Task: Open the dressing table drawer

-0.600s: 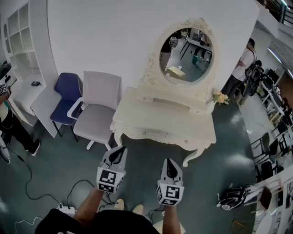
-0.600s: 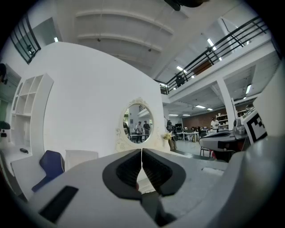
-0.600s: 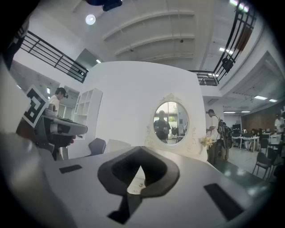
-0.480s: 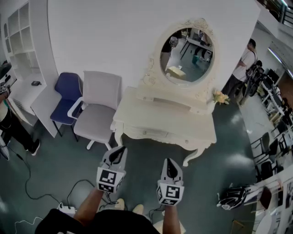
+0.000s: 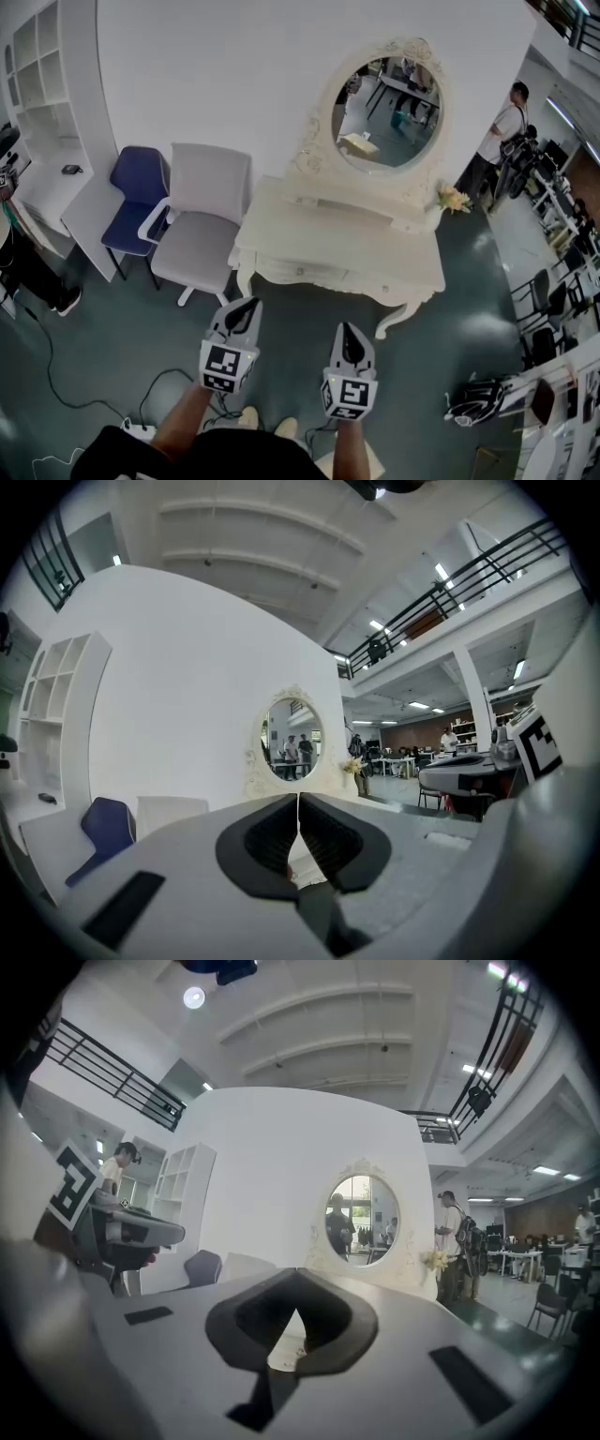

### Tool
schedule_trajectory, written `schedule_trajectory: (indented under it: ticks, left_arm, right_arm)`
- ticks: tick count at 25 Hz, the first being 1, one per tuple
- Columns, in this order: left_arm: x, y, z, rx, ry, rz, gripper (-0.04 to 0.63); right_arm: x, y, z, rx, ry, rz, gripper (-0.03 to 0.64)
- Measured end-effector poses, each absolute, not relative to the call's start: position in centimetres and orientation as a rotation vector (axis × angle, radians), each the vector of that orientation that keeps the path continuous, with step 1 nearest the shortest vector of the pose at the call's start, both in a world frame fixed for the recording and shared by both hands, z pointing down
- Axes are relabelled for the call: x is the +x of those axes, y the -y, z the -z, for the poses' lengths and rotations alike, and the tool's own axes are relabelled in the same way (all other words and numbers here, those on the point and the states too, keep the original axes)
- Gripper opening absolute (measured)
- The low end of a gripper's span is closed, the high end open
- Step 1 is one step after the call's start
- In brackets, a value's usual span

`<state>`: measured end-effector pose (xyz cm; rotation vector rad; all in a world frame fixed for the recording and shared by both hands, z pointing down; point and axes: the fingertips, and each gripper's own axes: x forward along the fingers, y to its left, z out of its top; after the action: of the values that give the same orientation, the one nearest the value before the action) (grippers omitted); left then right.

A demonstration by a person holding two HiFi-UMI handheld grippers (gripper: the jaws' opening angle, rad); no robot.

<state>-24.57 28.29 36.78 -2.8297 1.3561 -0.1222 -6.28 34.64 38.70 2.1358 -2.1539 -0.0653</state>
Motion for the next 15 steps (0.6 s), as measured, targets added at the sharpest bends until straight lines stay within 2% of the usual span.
schedule_trajectory:
  ticks: [15]
  left_arm:
    - [-26.6,-24.4,-36.3,-2.814,-1.372,0.068,0.009]
  right_arm:
    - [-8.4,-30.4,-38.3,2.118,2.16,0.101,-0.002]
